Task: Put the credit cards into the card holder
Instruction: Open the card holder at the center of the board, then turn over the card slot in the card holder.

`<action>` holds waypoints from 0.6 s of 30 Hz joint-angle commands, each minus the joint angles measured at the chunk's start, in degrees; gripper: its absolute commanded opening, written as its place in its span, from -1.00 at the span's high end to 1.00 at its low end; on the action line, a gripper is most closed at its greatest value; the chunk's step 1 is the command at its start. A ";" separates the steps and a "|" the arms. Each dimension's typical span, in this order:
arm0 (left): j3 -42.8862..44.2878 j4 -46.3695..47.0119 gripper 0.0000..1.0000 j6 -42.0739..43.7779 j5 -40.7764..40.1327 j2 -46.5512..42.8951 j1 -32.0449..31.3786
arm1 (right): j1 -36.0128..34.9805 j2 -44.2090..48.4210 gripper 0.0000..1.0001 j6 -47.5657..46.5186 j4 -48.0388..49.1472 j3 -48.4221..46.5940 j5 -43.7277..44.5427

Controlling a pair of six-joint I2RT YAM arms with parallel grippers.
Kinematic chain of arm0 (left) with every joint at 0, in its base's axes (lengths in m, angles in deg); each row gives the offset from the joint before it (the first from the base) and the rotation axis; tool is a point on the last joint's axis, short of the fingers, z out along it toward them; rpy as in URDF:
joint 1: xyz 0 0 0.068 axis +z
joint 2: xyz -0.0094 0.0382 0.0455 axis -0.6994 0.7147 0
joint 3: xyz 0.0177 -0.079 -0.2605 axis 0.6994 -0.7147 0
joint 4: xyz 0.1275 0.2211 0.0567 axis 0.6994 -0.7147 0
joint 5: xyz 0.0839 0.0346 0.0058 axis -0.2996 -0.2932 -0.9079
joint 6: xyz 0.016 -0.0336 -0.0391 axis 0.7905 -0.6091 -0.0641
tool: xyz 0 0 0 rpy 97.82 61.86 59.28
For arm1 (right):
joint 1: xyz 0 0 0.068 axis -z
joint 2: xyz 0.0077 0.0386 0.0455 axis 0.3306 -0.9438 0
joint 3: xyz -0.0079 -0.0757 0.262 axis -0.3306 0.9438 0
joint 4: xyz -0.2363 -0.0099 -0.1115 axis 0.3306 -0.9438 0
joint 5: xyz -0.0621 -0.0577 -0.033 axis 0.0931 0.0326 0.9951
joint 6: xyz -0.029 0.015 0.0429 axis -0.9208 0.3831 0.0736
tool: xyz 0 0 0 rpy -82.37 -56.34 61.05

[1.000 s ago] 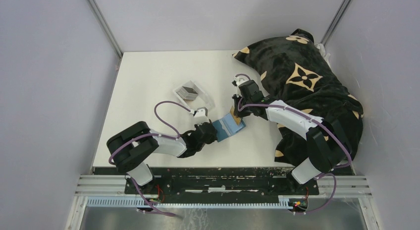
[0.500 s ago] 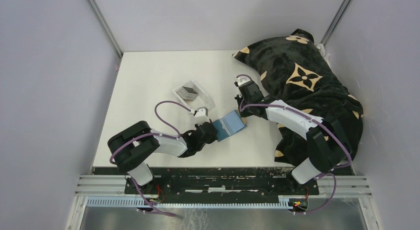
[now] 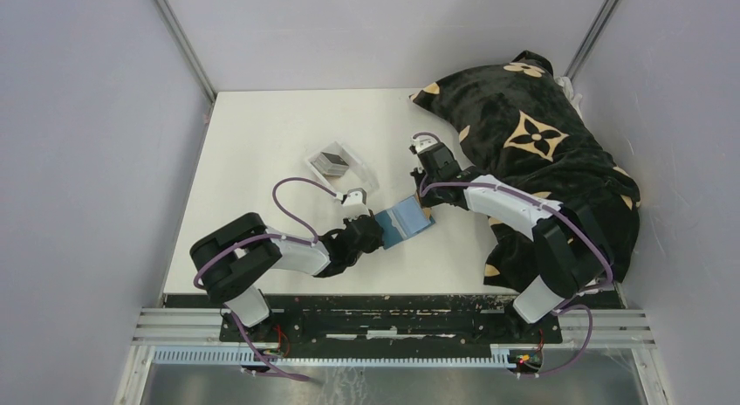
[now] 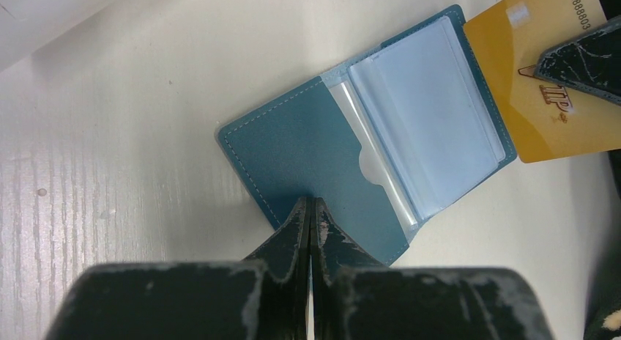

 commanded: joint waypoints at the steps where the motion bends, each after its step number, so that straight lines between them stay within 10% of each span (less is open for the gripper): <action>1: -0.92 -5.74 0.94 0.71 -0.51 2.74 -0.19 | 0.16 -0.80 0.98 -0.01 2.68 -0.92 -0.62; 18: -1.59 -5.52 0.94 0.49 -0.62 2.60 -0.19 | 0.32 -3.05 0.98 0.08 2.63 -0.61 -0.28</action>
